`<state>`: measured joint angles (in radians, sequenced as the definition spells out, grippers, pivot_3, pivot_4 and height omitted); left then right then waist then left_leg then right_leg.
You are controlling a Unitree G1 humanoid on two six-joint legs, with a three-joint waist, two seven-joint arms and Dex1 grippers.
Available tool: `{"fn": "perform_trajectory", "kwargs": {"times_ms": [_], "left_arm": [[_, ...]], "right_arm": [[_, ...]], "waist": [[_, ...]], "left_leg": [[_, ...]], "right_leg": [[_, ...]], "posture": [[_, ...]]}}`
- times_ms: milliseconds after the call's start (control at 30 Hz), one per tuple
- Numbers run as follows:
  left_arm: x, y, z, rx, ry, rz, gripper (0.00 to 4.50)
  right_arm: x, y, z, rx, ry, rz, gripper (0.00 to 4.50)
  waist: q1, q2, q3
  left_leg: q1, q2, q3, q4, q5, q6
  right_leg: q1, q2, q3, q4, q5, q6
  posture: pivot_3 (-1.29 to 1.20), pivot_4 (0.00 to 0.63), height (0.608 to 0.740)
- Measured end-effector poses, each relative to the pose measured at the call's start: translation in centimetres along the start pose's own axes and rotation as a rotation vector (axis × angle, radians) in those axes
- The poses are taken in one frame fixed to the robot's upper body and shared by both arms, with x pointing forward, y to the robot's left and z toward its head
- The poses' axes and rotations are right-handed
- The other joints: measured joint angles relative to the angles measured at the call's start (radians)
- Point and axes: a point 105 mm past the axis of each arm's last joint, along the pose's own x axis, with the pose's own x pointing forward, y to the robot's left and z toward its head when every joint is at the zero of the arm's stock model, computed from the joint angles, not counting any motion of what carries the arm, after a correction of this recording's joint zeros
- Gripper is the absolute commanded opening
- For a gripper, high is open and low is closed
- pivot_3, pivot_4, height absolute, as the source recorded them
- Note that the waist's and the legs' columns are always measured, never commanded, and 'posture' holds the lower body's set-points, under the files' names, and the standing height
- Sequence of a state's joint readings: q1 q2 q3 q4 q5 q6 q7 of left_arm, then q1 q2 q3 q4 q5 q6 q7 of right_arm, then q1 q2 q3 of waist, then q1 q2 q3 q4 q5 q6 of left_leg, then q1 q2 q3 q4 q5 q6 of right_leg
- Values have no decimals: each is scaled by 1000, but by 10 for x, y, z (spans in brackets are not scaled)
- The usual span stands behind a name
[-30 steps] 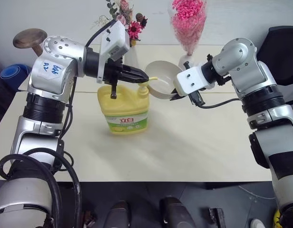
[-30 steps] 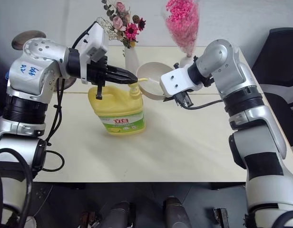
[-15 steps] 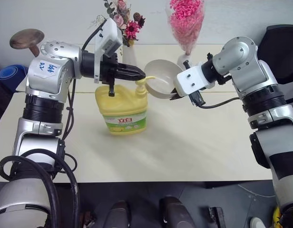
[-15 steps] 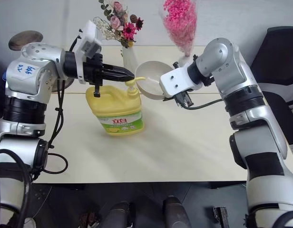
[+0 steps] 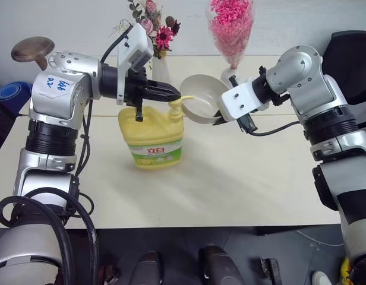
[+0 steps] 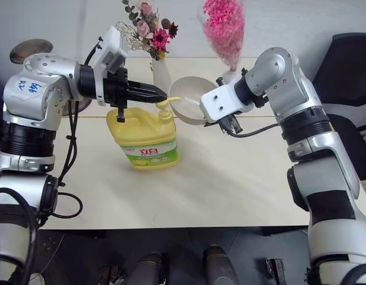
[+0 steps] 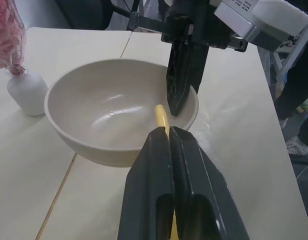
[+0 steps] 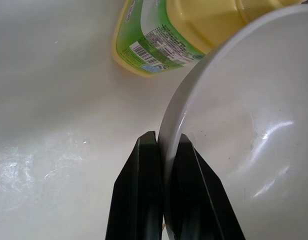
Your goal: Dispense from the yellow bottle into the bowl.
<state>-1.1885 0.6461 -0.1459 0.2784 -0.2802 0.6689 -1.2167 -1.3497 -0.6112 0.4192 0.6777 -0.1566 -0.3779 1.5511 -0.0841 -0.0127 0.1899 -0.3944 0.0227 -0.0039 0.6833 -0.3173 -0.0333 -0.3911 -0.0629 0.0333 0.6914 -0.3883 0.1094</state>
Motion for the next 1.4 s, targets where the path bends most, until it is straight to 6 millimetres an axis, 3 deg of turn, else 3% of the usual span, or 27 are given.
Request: {"fn": "perform_trajectory", "kwargs": {"times_ms": [400,567,833,1100,1233,1333,1400], "left_arm": [[-2,-2,-8,14,88,9,102],[0,-3,-12,22,148,-1,102],[4,0,-8,24,152,5,102],[2,15,1,-142,17,65,102],[-22,6,34,-197,-128,47,102],[-58,-12,56,-145,-177,62,945],[-73,-29,58,-135,-183,41,1560]], "right_arm": [[0,0,3,-21,-11,12,0],[1,1,4,-23,-15,20,0],[1,1,4,-21,-14,21,0],[0,1,4,-21,-15,19,0],[-5,7,-4,18,-7,7,0],[-4,30,-22,96,5,25,0],[-1,45,-32,147,15,40,0]], "waist": [[-2,0,0],[0,0,-1],[1,0,-1],[0,-1,0],[-1,-1,0],[-3,-1,0],[-3,-1,0]], "left_leg": [[10,0,-1,-1,0,0],[25,0,-1,-7,-2,-1],[25,0,-2,-6,-2,-1],[18,0,-1,-5,-2,-1],[2,0,-3,0,-1,-1],[-2,-1,-5,-1,-1,-1],[-2,-1,-7,-1,-1,-1]], "right_leg": [[6,1,1,-2,0,0],[21,1,1,-6,0,0],[20,1,2,-5,0,0],[13,1,2,-3,0,0],[-2,0,2,0,0,0],[-6,-2,0,0,0,0],[-6,-2,0,0,0,0]], "posture": [[0,150,740],[0,150,740],[0,150,740],[0,150,740],[0,150,740],[0,150,740],[0,150,740]]}}
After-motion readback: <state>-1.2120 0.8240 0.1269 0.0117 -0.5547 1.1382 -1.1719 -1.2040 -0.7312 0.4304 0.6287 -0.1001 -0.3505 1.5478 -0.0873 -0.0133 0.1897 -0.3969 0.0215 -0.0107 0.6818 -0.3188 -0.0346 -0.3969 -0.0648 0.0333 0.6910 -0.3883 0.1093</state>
